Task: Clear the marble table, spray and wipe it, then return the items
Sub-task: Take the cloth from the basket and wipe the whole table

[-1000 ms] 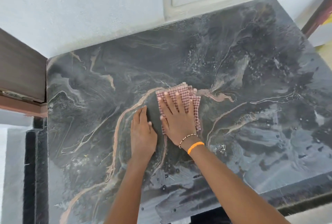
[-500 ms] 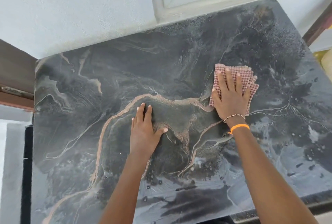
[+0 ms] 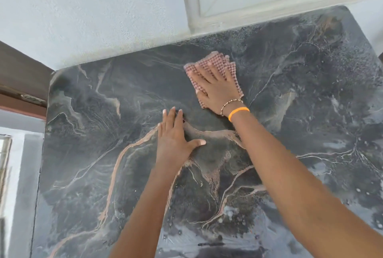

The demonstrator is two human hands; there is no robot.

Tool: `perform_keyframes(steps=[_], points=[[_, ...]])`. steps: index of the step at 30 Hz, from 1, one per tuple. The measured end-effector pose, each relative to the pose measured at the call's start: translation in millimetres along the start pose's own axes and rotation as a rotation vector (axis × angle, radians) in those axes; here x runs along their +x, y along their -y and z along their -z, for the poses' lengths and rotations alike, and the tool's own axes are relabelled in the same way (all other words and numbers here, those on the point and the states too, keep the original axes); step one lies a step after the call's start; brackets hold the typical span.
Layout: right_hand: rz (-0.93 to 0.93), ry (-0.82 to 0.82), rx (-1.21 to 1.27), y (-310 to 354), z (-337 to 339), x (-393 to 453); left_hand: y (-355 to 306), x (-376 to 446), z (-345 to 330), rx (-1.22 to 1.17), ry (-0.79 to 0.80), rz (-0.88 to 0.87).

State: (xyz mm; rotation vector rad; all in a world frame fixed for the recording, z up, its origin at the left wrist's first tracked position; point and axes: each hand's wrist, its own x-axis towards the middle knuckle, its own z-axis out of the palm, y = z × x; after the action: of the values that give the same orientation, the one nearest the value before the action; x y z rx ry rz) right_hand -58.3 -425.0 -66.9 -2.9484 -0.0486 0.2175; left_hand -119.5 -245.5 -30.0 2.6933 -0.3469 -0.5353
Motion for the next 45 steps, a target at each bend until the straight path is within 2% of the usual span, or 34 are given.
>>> perform_keyframes(steps=[3, 6, 10, 12, 15, 19, 22, 25, 29, 35, 38, 42, 45], points=[[-0.203, -0.045, 0.037, -60.0, 7.5, 9.6, -16.7, 22.2, 3.1, 0.061, 0.079, 0.012], [-0.405, -0.101, 0.075, -98.3, 8.4, -17.7, -19.5, 27.6, -1.1, 0.063, 0.109, 0.035], [-0.676, -0.147, 0.116, -80.4, -1.5, -63.0, -15.1, 27.5, -4.4, 0.090, 0.110, 0.009], [-0.644, -0.140, 0.084, -47.9, -7.2, -66.9, -15.6, 29.9, -4.4, 0.115, 0.115, 0.005], [-0.399, -0.118, 0.033, -9.2, -9.1, -44.3, -17.4, 30.0, -4.5, 0.133, 0.107, 0.002], [-0.106, -0.046, -0.003, 22.7, -1.7, 35.1, -17.8, 30.5, -4.0, 0.121, 0.103, 0.001], [0.025, 0.001, 0.000, 38.7, 2.9, 87.2, -19.7, 32.0, -3.7, 0.116, 0.114, 0.012], [0.084, -0.028, -0.002, 37.3, 3.0, 100.3, -24.1, 32.1, -2.5, 0.111, 0.099, 0.020], [0.011, -0.088, 0.033, 4.9, 5.0, 86.3, -36.2, 34.7, -3.5, 0.064, 0.111, -0.013], [-0.399, -0.211, 0.078, -114.8, 19.3, 60.0, -39.4, 34.8, -10.6, 0.006, 0.115, -0.004], [-0.574, -0.222, 0.100, -151.5, 23.8, 37.9, -38.5, 35.7, -12.2, 0.001, 0.119, -0.004], [-0.672, -0.200, 0.102, -130.8, 18.5, 12.3, -38.0, 35.4, -14.1, 0.008, 0.109, -0.005], [-0.545, -0.146, 0.092, -77.6, 10.8, 18.7, -36.8, 36.6, -14.9, 0.004, 0.100, -0.013]])
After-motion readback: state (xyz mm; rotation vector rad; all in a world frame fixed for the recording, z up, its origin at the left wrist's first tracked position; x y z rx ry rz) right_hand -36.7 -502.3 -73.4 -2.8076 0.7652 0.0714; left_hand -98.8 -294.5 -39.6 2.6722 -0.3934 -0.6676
